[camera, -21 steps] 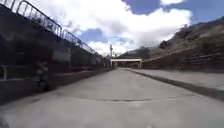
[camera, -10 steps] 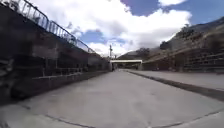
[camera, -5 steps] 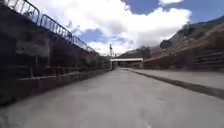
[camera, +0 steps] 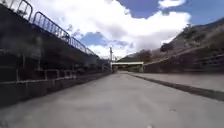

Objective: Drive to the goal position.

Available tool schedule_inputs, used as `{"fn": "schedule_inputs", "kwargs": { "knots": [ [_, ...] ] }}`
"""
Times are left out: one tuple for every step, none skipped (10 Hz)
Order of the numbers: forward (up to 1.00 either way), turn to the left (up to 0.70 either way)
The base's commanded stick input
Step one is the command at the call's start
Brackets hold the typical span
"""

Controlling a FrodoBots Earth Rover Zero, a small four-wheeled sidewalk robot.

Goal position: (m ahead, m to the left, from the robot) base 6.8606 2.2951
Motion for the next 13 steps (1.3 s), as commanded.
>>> {"fn": "schedule_inputs", "kwargs": {
  "knots": [
    [0.7, 0.0],
    [0.7, 0.0],
    [0.7, 0.0],
    [0.7, 0.0],
    [0.7, 0.0],
    [0.7, 0.0],
    [0.7, 0.0],
    [0.7, 0.0],
    [0.7, 0.0],
    [0.7, 0.0],
    [0.7, 0.0],
    [0.7, 0.0],
    [0.7, 0.0]
  ]
}}
